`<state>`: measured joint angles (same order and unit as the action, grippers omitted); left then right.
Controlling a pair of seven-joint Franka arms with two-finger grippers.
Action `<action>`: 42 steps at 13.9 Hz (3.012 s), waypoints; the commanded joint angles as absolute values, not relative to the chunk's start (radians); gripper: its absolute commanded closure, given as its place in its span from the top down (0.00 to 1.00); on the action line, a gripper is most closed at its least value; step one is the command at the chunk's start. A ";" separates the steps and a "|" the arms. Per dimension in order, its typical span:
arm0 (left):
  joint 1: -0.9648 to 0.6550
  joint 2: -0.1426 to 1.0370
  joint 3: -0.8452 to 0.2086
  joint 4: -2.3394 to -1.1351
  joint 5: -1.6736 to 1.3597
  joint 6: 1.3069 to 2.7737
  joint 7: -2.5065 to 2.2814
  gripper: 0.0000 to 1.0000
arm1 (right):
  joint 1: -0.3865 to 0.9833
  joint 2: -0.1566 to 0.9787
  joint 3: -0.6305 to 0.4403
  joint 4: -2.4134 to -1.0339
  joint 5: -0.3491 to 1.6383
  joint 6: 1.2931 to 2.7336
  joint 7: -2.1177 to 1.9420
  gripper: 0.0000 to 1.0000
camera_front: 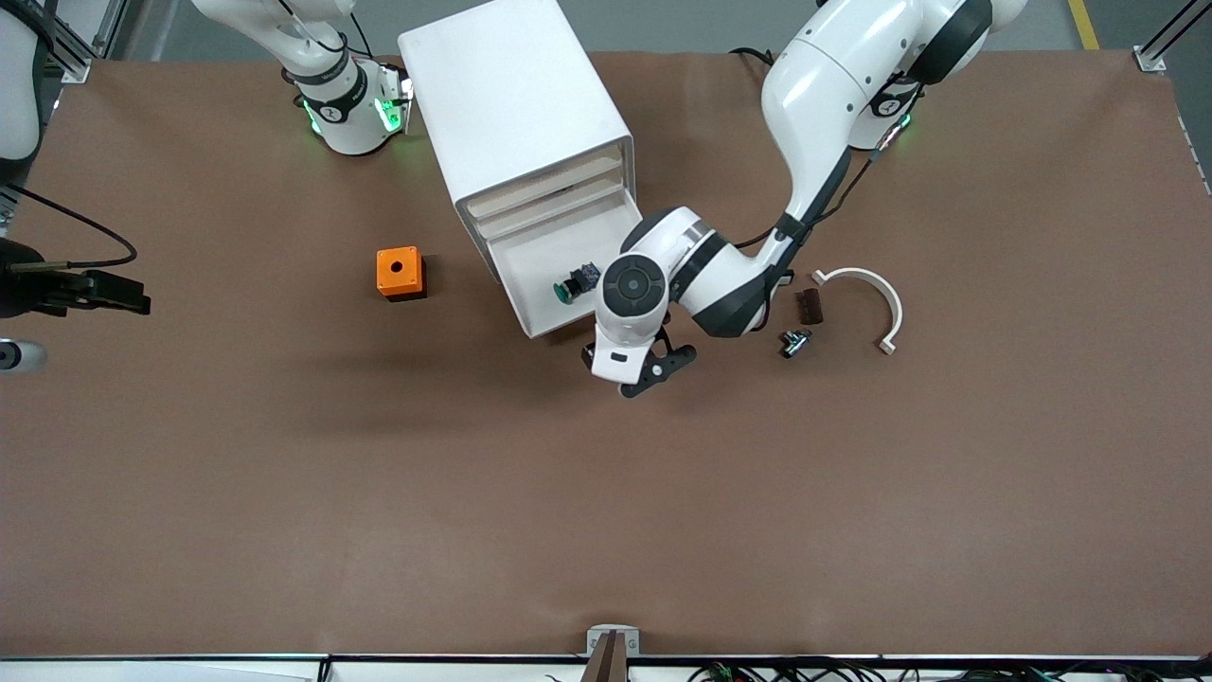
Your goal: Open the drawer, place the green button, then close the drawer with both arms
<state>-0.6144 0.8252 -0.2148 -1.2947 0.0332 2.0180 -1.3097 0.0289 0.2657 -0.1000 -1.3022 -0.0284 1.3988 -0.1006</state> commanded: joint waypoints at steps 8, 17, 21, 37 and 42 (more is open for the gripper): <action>-0.687 0.827 -0.213 -1.298 0.061 2.051 -1.339 0.99 | 0.017 0.201 -0.087 -1.278 0.000 1.298 -0.117 1.00; -0.730 0.824 -0.253 -1.359 -0.015 2.068 -1.342 0.99 | 0.023 0.164 -0.084 -1.278 -0.011 1.278 -0.123 1.00; -0.730 0.824 -0.284 -1.359 -0.107 2.060 -1.354 0.99 | 0.021 0.140 -0.086 -1.285 -0.003 1.275 -0.120 1.00; -0.657 0.799 -0.305 -1.368 -0.215 2.057 -1.350 0.99 | 0.038 -0.087 -0.086 -1.561 0.018 1.439 -0.048 1.00; -0.387 0.587 -0.301 -1.313 -0.196 1.818 -1.144 0.99 | 0.037 -0.087 -0.089 -1.563 0.018 1.439 -0.046 1.00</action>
<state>-0.4799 0.7238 -0.3004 -1.2891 -0.2136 1.9326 -1.2424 0.0339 -0.0635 -0.0873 -1.5307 0.0086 1.4200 -0.0655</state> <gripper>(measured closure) 0.004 0.000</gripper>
